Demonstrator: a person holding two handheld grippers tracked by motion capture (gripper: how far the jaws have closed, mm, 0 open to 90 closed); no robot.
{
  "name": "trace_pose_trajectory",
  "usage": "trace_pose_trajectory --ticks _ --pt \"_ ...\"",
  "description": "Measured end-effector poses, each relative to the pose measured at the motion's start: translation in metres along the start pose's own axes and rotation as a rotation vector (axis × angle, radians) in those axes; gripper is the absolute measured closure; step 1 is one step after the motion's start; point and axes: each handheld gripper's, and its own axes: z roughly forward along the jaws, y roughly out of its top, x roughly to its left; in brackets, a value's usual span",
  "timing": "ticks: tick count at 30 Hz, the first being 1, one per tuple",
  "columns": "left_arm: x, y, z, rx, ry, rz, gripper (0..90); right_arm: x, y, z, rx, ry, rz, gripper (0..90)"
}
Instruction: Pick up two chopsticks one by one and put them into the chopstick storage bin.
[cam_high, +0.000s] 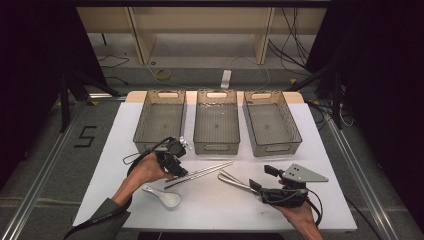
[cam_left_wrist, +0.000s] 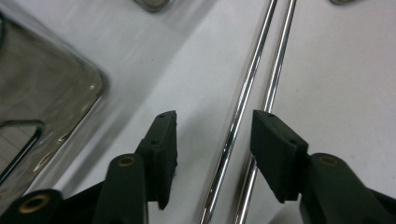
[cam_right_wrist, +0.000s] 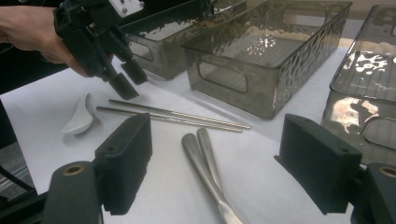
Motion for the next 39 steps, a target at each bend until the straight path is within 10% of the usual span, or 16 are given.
trace_pose_trajectory --ticks 19,39 --pt "-0.004 0.006 0.016 0.067 -0.047 0.065 77.5 0.002 0.000 0.001 0.008 0.007 -0.011 26.9" --pt "-0.010 0.009 0.020 0.091 -0.050 0.145 83.4 0.003 0.000 0.003 0.019 0.010 -0.012 27.5"
